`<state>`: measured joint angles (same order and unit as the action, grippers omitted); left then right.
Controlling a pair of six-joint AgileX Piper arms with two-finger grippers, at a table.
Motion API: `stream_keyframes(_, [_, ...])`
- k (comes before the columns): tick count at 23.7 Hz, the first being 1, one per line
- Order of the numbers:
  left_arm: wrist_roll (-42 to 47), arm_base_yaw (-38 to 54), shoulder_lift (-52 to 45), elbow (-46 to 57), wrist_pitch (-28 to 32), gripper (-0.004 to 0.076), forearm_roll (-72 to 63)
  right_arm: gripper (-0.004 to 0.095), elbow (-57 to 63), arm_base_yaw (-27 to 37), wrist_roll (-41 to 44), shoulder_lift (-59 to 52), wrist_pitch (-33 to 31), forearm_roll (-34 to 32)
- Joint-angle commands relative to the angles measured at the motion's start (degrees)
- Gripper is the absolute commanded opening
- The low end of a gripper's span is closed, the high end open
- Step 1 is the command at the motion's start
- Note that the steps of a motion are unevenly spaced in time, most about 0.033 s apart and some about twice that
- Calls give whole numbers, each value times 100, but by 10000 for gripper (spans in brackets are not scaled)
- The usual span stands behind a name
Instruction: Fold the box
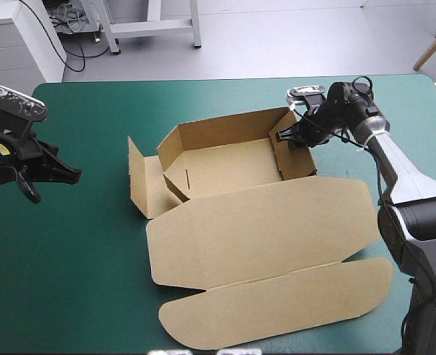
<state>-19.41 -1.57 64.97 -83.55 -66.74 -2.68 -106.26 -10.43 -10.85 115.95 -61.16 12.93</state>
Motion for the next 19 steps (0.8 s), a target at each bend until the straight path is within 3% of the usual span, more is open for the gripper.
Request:
stream_keyframes(1, [8, 0, -115, -116, 331, -1, -111, 735, -552, 21, -66, -329, -320, 3])
stream_keyframes(4, [8, 0, -115, -112, 331, -3, -111, 850, -913, 21, -55, -343, -786, -9])
stream_keyframes(9, [8, 0, -115, -75, 318, -3, -54, 850, -977, 21, 20, -914, -786, 18])
stream_keyframes(19, [50, 0, -115, 61, 190, -3, 37, 850, -977, 21, -22, -2826, -786, -540])
